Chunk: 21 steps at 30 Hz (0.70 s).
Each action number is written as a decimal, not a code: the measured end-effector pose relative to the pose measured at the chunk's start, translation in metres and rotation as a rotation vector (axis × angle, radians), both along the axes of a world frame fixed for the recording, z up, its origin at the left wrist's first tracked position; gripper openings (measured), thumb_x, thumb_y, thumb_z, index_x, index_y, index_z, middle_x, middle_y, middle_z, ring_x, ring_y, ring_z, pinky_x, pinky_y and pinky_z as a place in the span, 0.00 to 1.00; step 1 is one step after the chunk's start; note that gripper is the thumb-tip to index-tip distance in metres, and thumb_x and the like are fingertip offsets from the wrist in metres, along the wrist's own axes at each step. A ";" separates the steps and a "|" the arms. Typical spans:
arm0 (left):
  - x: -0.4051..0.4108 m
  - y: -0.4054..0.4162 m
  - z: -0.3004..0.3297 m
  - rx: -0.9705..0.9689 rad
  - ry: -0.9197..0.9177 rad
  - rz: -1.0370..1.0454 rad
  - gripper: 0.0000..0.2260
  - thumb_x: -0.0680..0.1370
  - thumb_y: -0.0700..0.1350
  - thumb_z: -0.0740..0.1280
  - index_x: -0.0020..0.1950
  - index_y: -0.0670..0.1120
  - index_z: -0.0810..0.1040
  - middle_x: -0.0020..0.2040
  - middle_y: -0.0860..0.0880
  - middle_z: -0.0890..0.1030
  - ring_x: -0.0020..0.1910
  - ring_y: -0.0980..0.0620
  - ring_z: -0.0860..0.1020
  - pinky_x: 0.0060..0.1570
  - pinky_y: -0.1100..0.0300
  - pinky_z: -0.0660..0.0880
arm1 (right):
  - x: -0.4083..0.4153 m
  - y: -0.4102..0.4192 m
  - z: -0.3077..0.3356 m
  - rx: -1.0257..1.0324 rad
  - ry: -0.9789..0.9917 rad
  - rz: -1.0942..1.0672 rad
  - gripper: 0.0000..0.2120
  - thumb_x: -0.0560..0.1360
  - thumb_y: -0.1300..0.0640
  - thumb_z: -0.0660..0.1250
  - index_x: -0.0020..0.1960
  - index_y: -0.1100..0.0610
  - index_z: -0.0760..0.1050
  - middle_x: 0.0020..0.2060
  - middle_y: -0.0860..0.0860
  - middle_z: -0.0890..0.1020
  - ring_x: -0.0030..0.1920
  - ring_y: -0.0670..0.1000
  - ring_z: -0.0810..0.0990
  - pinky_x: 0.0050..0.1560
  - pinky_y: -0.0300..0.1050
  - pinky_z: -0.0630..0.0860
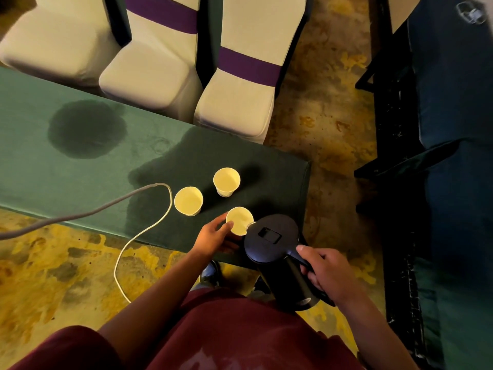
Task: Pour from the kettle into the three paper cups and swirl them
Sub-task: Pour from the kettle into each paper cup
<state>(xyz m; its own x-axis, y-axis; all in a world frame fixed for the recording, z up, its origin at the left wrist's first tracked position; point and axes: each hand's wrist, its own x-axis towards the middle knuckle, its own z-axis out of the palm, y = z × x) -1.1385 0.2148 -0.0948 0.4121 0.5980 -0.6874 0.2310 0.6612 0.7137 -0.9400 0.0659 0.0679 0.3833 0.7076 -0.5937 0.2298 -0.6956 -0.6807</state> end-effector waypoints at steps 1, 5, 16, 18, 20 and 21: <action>0.000 0.000 0.000 0.000 -0.003 -0.001 0.19 0.82 0.49 0.65 0.72 0.51 0.72 0.44 0.41 0.87 0.42 0.39 0.86 0.44 0.49 0.84 | 0.000 0.000 0.000 -0.001 -0.001 0.001 0.26 0.81 0.50 0.64 0.33 0.69 0.70 0.20 0.50 0.65 0.20 0.47 0.62 0.26 0.41 0.59; 0.000 -0.001 0.001 -0.025 -0.026 0.014 0.19 0.81 0.50 0.65 0.72 0.51 0.73 0.45 0.40 0.87 0.44 0.38 0.86 0.45 0.48 0.83 | -0.001 0.000 0.001 -0.002 -0.008 -0.003 0.26 0.81 0.49 0.65 0.33 0.69 0.70 0.19 0.50 0.65 0.20 0.47 0.62 0.27 0.42 0.59; -0.004 -0.006 0.000 -0.093 -0.095 0.076 0.20 0.81 0.53 0.65 0.72 0.52 0.73 0.49 0.40 0.86 0.48 0.38 0.85 0.50 0.46 0.83 | -0.001 0.002 0.002 0.000 -0.008 0.004 0.29 0.78 0.43 0.65 0.35 0.69 0.70 0.21 0.52 0.66 0.22 0.49 0.62 0.27 0.43 0.59; -0.004 -0.008 0.001 -0.111 -0.106 0.087 0.19 0.81 0.53 0.65 0.72 0.52 0.73 0.50 0.40 0.86 0.48 0.39 0.85 0.48 0.49 0.83 | -0.001 0.002 0.001 -0.004 -0.010 0.005 0.29 0.76 0.41 0.65 0.35 0.69 0.71 0.22 0.53 0.66 0.22 0.50 0.63 0.28 0.44 0.59; -0.005 -0.009 0.000 -0.117 -0.112 0.089 0.20 0.81 0.54 0.65 0.72 0.52 0.73 0.51 0.39 0.86 0.49 0.38 0.85 0.47 0.49 0.83 | -0.001 0.003 0.001 -0.006 -0.008 0.001 0.30 0.74 0.38 0.64 0.34 0.67 0.71 0.22 0.53 0.66 0.23 0.51 0.63 0.28 0.45 0.59; -0.005 -0.009 -0.001 -0.115 -0.112 0.089 0.20 0.81 0.54 0.65 0.73 0.52 0.72 0.51 0.39 0.86 0.49 0.38 0.85 0.48 0.48 0.83 | -0.001 0.003 0.001 -0.004 -0.006 -0.001 0.30 0.73 0.38 0.64 0.34 0.67 0.71 0.22 0.53 0.66 0.23 0.51 0.63 0.28 0.45 0.59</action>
